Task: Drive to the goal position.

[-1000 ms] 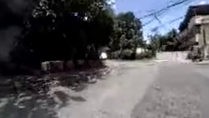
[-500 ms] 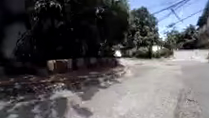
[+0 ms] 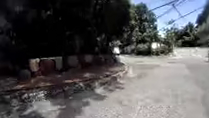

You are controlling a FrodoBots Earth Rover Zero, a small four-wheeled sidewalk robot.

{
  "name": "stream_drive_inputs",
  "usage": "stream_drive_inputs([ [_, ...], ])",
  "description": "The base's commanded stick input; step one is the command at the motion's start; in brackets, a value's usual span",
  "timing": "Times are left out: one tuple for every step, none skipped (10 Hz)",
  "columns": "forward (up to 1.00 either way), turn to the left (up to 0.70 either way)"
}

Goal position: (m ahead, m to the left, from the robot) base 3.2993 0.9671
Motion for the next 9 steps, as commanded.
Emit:
stream_drive_inputs([
  [0.10, 0.00],
  [0.00, 0.00],
  [0.00, 0.00],
  [0.00, 0.00],
  [0.00, 0.00],
  [0.00, 0.00],
  [0.00, 0.00],
  [0.00, 0.00],
  [0.00, 0.00],
])
